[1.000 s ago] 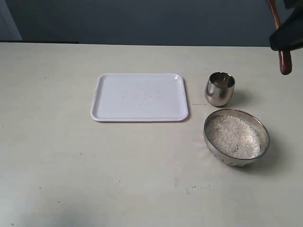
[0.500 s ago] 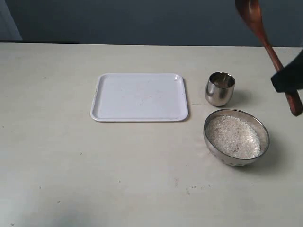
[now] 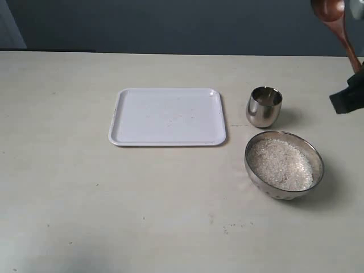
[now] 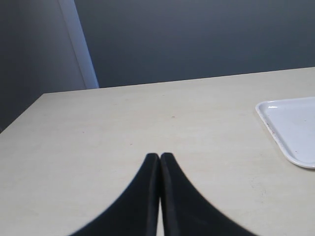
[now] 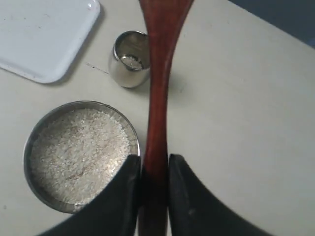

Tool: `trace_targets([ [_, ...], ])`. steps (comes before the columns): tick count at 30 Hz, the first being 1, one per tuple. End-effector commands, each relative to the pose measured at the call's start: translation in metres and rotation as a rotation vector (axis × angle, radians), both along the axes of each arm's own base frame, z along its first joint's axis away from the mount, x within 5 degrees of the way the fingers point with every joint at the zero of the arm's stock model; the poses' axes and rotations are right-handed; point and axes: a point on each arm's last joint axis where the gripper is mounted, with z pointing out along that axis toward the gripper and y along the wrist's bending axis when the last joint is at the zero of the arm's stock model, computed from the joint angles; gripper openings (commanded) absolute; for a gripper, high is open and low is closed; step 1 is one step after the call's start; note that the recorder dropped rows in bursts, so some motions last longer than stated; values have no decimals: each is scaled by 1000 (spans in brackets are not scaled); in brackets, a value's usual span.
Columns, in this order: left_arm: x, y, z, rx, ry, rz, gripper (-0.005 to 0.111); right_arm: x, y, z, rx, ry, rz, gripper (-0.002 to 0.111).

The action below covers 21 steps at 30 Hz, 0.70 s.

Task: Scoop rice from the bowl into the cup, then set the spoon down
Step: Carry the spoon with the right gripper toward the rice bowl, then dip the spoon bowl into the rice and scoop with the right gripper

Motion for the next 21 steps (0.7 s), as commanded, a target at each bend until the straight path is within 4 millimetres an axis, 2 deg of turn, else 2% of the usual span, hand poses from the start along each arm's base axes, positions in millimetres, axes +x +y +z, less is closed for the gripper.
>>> trace_targets([
  [1,0,0,2,-7,-19,-7,0,-4,5,-14,-202,-70,97,-1],
  [8,0,0,2,-7,-19,-7,0,-8,0,-41,-487,41,139,-1],
  [13,0,0,2,-7,-19,-7,0,-17,4,-57,-549,249,283,-1],
  [15,0,0,2,-7,-19,-7,0,-19,4,-63,-587,329,288,-1],
  [21,0,0,2,-7,-19,-7,0,-11,7,-67,-664,336,320,-1],
])
